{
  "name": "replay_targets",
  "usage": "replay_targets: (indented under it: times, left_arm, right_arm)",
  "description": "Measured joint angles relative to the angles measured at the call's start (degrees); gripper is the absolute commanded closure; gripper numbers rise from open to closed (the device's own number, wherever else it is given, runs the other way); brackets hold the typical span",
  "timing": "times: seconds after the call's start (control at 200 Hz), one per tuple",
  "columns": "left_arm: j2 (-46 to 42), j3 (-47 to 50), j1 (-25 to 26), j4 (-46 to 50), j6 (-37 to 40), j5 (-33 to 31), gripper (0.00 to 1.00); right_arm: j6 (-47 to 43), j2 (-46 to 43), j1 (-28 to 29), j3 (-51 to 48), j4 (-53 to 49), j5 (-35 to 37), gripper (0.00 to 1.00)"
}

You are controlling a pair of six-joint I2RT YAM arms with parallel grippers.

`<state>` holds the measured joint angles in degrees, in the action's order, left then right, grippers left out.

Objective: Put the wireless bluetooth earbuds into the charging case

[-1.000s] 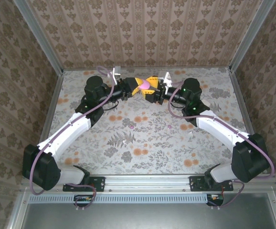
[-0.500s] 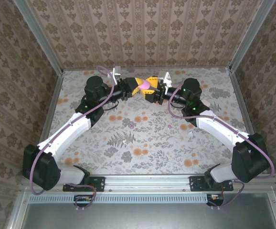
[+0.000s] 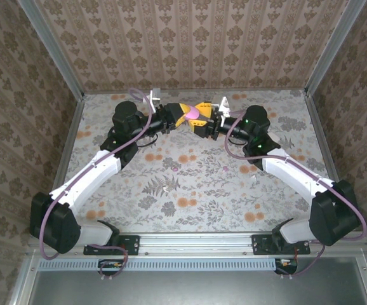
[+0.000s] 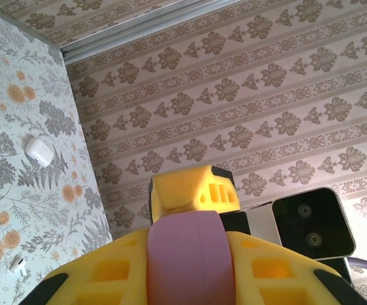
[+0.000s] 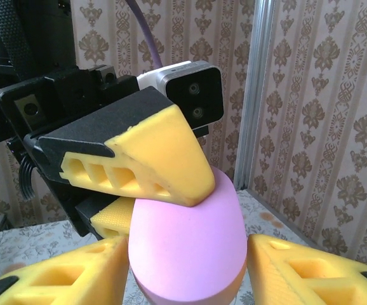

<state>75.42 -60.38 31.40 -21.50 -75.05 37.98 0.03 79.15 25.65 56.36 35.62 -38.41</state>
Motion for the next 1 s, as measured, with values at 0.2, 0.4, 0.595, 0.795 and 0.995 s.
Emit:
replay_targets:
  times: [0.2,0.4,0.595,0.795,0.995]
  left_arm:
    - [0.0,0.0,0.0,0.0,0.0,0.0,0.86]
    - [0.0,0.0,-0.07,0.02,-0.02,-0.17,0.83]
    - [0.0,0.04,-0.04,0.22,0.46,-0.22,0.39]
    - [-2.16,0.13,-1.75,5.68,8.59,-1.75,0.19]
    - [-14.1,4.85,-5.01,10.78,32.06,-7.04,0.24]
  right_arm:
    - [0.0,-0.68,0.0,-0.68,-0.04,0.46,0.52]
    - [-0.2,-0.68,-0.04,-0.68,-0.31,0.46,0.62]
    - [0.0,-0.7,-0.11,-0.66,-0.87,0.44,0.63]
    - [3.78,-0.79,-1.55,0.7,-6.16,-0.5,0.64]
    - [9.9,-0.79,-4.55,3.98,-9.31,-6.34,0.64]
